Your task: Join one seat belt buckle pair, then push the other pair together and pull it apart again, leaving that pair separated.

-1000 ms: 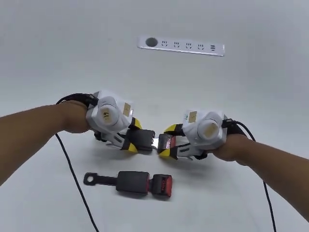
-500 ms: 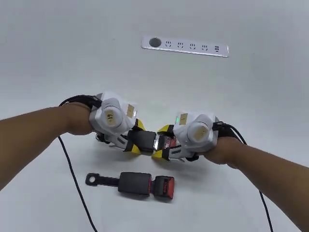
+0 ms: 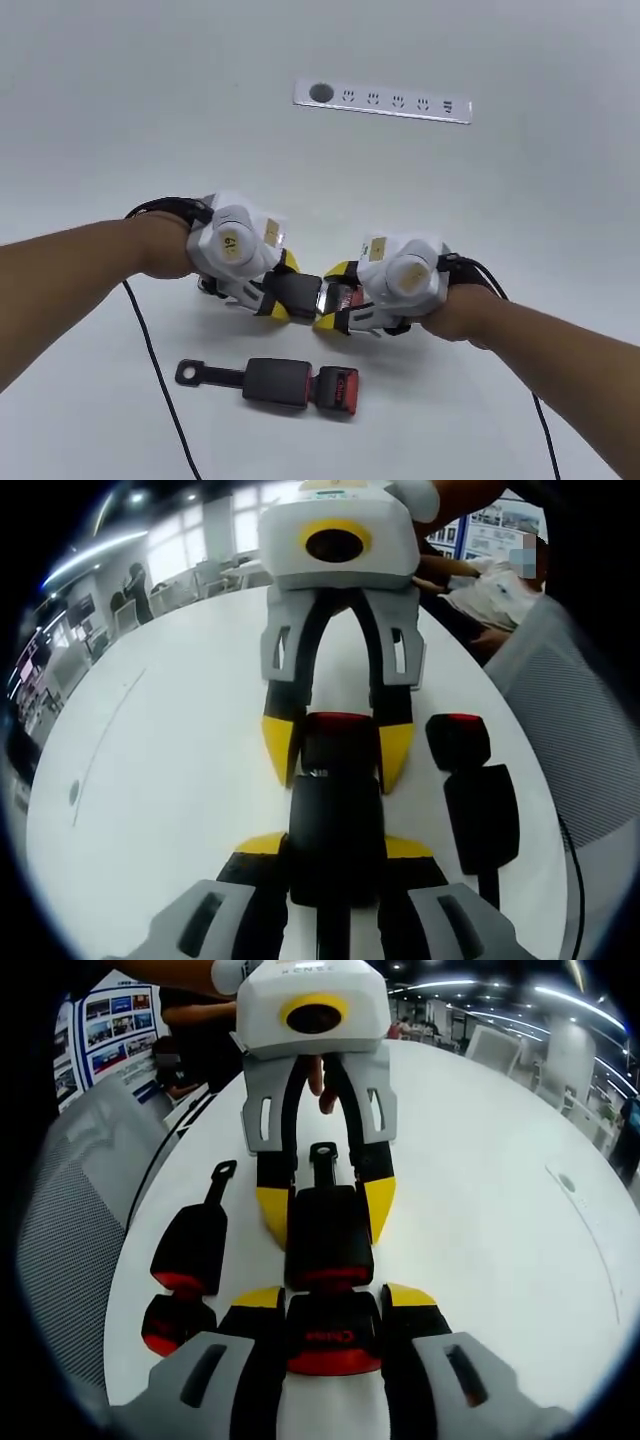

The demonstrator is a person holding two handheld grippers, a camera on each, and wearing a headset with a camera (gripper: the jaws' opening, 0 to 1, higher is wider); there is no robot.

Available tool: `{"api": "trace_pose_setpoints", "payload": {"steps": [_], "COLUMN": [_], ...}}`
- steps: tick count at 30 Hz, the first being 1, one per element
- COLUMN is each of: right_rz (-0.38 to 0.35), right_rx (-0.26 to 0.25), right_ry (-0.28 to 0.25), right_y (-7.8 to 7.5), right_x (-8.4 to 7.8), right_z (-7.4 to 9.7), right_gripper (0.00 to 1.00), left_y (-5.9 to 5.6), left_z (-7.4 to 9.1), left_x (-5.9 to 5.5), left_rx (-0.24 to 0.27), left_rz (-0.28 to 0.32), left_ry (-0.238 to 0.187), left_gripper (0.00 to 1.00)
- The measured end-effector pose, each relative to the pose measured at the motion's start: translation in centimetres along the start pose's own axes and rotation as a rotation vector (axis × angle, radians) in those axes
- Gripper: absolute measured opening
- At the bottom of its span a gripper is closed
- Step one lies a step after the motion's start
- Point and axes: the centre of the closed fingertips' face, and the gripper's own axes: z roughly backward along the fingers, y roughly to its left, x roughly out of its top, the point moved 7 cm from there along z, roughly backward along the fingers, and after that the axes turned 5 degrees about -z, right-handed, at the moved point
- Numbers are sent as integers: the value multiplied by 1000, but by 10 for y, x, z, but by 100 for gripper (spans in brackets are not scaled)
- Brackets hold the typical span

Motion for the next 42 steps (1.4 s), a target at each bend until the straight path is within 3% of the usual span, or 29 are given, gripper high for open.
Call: {"api": "trace_pose_setpoints", "payload": {"steps": [31, 42], "right_rz": [59, 67], "right_rx": [12, 12], "right_ry": [49, 68], "right_y": [-7, -12], "right_x": [-9, -21], "right_z": [9, 22], "right_gripper": [35, 35], "left_y": [2, 2], "left_z": [1, 0], "left_x": [-1, 0], "left_rx": [3, 5], "left_rz": [11, 17], "left_ry": [-2, -3], "left_gripper": [35, 35]}}
